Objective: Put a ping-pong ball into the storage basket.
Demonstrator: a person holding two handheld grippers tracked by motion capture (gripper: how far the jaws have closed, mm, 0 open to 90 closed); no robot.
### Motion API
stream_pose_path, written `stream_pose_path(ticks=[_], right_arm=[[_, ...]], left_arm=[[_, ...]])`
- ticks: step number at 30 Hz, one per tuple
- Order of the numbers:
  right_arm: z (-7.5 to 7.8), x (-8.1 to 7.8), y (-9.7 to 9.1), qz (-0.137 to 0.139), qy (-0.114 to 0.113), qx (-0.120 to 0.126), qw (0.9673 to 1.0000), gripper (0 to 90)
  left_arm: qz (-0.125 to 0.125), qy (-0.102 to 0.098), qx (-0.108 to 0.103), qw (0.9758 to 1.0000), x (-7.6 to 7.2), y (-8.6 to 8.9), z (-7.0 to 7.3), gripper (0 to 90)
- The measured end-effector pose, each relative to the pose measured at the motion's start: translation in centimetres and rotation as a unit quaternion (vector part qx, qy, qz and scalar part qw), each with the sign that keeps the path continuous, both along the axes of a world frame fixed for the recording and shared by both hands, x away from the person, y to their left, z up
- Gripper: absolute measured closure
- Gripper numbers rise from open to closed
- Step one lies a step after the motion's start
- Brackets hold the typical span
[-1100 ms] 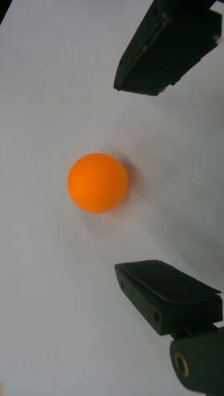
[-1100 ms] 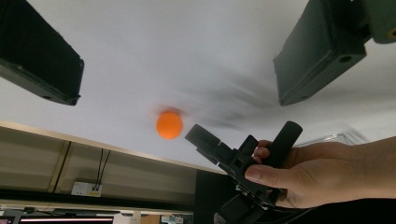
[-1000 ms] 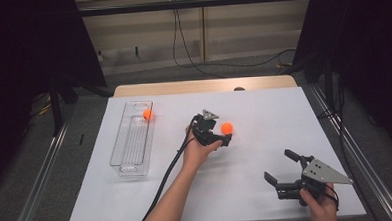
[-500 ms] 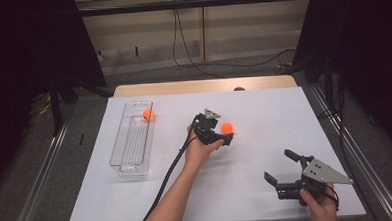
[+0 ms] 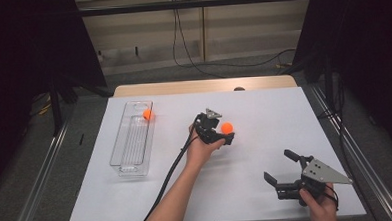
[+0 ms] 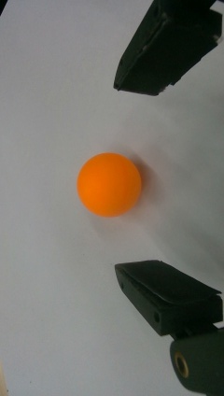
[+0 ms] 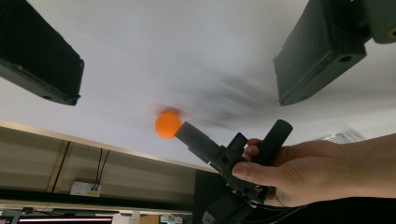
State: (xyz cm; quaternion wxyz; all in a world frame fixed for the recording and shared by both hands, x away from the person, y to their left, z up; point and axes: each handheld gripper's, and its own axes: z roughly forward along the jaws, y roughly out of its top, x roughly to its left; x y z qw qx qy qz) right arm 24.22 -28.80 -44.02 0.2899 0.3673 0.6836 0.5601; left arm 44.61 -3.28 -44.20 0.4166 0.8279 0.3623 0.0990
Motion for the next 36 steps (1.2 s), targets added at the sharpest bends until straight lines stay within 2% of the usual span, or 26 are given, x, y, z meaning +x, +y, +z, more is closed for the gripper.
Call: stream_pose_path(ticks=[18, 36], right_arm=[[0.0, 0.0, 0.0, 0.001, 0.000, 0.001, 1.0000, 0.9], [0.0, 0.0, -0.1, 0.003, 0.000, 0.000, 1.0000, 1.0]], left_arm=[[0.005, 0.000, 0.013, 0.9999, 0.6, -0.6, -0.4, 10.5], [0.015, -0.002, 0.014, 0.9998, 1.2, -1.2, -0.7, 11.2]])
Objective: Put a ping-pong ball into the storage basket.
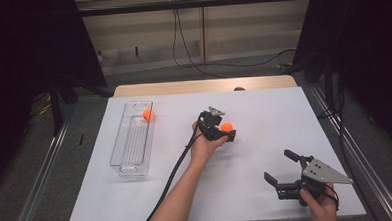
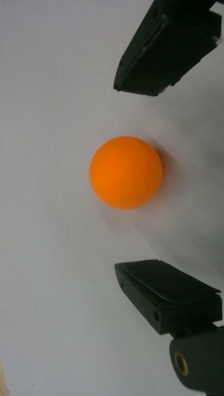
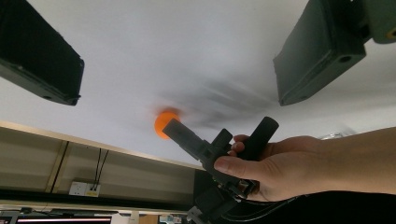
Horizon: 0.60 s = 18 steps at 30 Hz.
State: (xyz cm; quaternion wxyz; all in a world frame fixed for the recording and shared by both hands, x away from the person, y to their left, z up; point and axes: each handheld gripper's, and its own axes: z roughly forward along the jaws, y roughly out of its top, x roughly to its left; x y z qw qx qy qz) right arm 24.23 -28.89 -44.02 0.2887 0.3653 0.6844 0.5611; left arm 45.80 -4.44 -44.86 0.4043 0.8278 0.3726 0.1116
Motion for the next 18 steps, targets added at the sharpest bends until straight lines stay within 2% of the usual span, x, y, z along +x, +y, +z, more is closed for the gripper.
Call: stream_pose_path(ticks=[4, 14, 16, 18], right_arm=[[0.01, -0.02, -0.02, 0.000, 0.000, 0.001, 1.0000, 0.9], [0.00, 0.00, -0.03, 0.001, 0.000, 0.001, 1.0000, 1.0], [0.00, -0.01, -0.03, 0.001, 0.000, 0.000, 1.0000, 1.0], [0.00, -0.01, -0.03, 0.001, 0.000, 0.000, 1.0000, 1.0]], left_arm=[[0.000, 0.000, 0.005, 1.0000, 0.15, -0.03, -0.17, 11.6], [0.003, 0.002, -0.002, 1.0000, 0.39, 0.00, -0.29, 16.1], [0.002, -0.003, 0.005, 1.0000, 0.43, 0.08, -0.23, 17.0], [0.005, -0.001, -0.001, 1.0000, 0.48, 0.06, -0.27, 17.6]])
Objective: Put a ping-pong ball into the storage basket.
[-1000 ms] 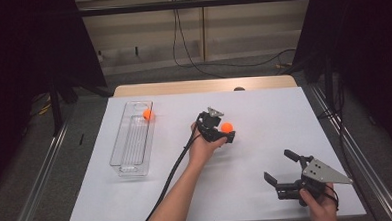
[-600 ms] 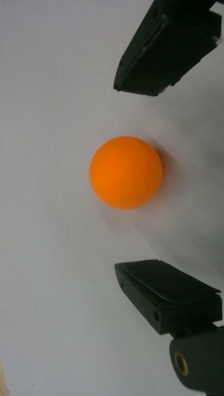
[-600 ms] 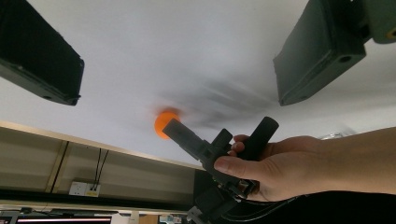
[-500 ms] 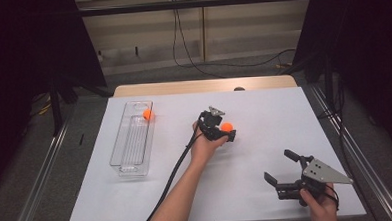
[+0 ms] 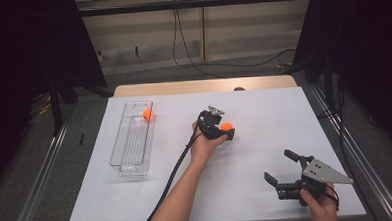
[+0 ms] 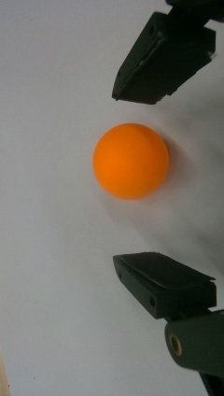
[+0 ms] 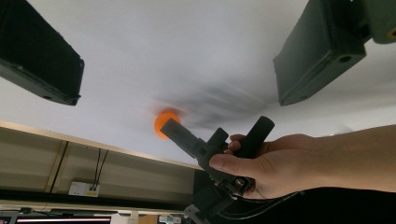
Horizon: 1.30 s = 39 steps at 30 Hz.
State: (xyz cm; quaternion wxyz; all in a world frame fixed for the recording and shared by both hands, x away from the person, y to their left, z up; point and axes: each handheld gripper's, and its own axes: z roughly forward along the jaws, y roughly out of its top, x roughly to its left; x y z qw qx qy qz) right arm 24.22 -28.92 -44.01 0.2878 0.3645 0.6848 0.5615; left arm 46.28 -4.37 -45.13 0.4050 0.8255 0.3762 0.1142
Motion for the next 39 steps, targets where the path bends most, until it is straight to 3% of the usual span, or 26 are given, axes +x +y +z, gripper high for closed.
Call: stream_pose_path(ticks=[2, 14, 20, 31, 39], right_arm=[[0.00, 0.00, -0.01, 0.000, 0.000, 0.001, 1.0000, 0.9], [0.00, 0.00, 0.00, 0.000, 0.001, 0.000, 1.0000, 0.9], [0.00, -0.01, -0.03, -0.001, 0.002, 0.002, 1.0000, 1.0], [0.00, 0.01, -0.07, -0.002, 0.002, 0.001, 1.0000, 1.0], [-0.02, 0.00, -0.13, -0.004, 0.003, 0.001, 1.0000, 1.0]], left_arm=[[0.003, 0.005, -0.008, 1.0000, 0.06, -0.02, -0.10, 18.7], [-0.006, -0.004, -0.005, 1.0000, 0.24, -0.17, -0.28, 27.9], [-0.006, 0.002, -0.014, 0.9999, 0.29, -0.43, -0.46, 31.9], [-0.016, 0.006, 0.005, 0.9998, 0.40, -0.74, -0.80, 40.3], [-0.023, 0.013, -0.010, 0.9996, 0.39, -0.85, -0.99, 49.9]])
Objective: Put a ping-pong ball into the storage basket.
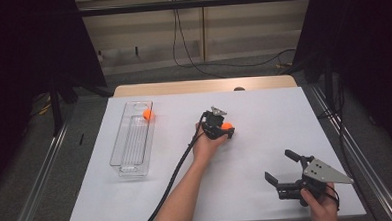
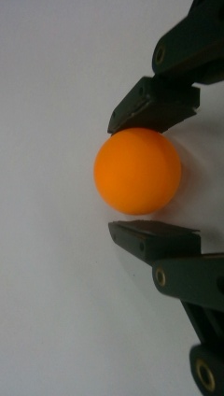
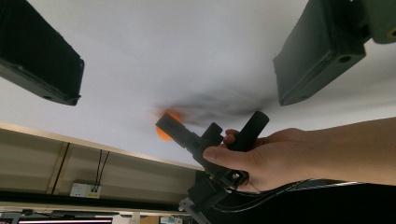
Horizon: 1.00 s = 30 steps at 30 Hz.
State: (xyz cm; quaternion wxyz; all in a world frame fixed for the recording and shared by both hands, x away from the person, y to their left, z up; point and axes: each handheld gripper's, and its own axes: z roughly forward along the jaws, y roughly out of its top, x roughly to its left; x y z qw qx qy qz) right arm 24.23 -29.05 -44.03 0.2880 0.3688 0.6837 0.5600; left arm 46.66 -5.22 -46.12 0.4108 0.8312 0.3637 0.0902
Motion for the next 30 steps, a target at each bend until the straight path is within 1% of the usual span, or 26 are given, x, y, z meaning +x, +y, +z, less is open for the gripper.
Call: stream_pose_path(ticks=[1, 4, 6, 8, 9, 11, 13, 16, 18, 21, 22, 25, 27, 30], right_arm=[[0.0, 0.0, 0.0, 0.000, 0.000, 0.000, 1.0000, 1.0], [0.0, 0.0, 0.0, 0.000, 0.000, 0.000, 1.0000, 1.0], [0.0, 0.0, 0.0, 0.000, 0.000, 0.000, 1.0000, 1.0], [0.0, 0.0, 0.0, 0.000, -0.001, -0.001, 1.0000, 1.0], [0.0, 0.0, 0.0, 0.000, -0.001, -0.001, 1.0000, 1.0], [0.0, 0.0, -0.1, -0.001, 0.000, -0.001, 1.0000, 1.0], [0.0, 0.0, -0.1, -0.001, 0.000, -0.001, 1.0000, 1.0], [0.0, 0.0, 0.0, -0.002, 0.000, -0.001, 1.0000, 1.0], [0.0, 0.0, 0.1, 0.001, 0.001, -0.002, 1.0000, 1.0], [0.0, -0.1, 0.2, 0.001, 0.001, -0.002, 1.0000, 1.0], [0.0, -0.1, 0.2, 0.000, 0.001, -0.002, 1.0000, 1.0], [0.0, 0.0, 0.1, 0.000, -0.001, -0.001, 1.0000, 1.0], [0.0, 0.0, 0.1, -0.001, 0.000, -0.002, 1.0000, 1.0], [0.0, 0.0, 0.2, 0.000, 0.000, -0.004, 1.0000, 1.0]], left_arm=[[0.001, -0.001, -0.001, 1.0000, 0.0, 0.0, 0.0, 50.7], [0.002, 0.006, -0.001, 1.0000, -0.1, 0.1, 0.1, 50.9], [-0.005, -0.001, 0.002, 1.0000, -0.2, 0.2, 0.4, 50.9], [-0.006, 0.003, 0.000, 1.0000, -0.3, 0.3, 0.5, 50.9], [-0.011, 0.004, 0.004, 0.9999, -0.4, 0.4, 0.7, 51.0], [-0.010, 0.008, -0.003, 0.9999, -0.5, 0.4, 0.7, 51.0], [-0.009, 0.009, 0.000, 0.9999, -0.7, 0.6, 0.7, 50.9], [-0.015, 0.017, 0.002, 0.9997, -1.0, 0.9, 0.7, 51.0], [-0.015, 0.019, 0.001, 0.9997, -1.1, 1.0, 0.7, 51.0], [-0.011, 0.022, -0.008, 0.9997, -1.3, 1.3, 0.7, 51.0], [-0.017, 0.027, 0.000, 0.9995, -1.4, 1.3, 0.8, 51.0], [-0.022, 0.032, -0.003, 0.9993, -1.6, 1.4, 0.9, 51.0], [-0.022, 0.029, -0.010, 0.9993, -1.8, 1.5, 1.1, 51.0], [-0.027, 0.028, -0.006, 0.9992, -2.1, 1.6, 1.4, 51.0]])
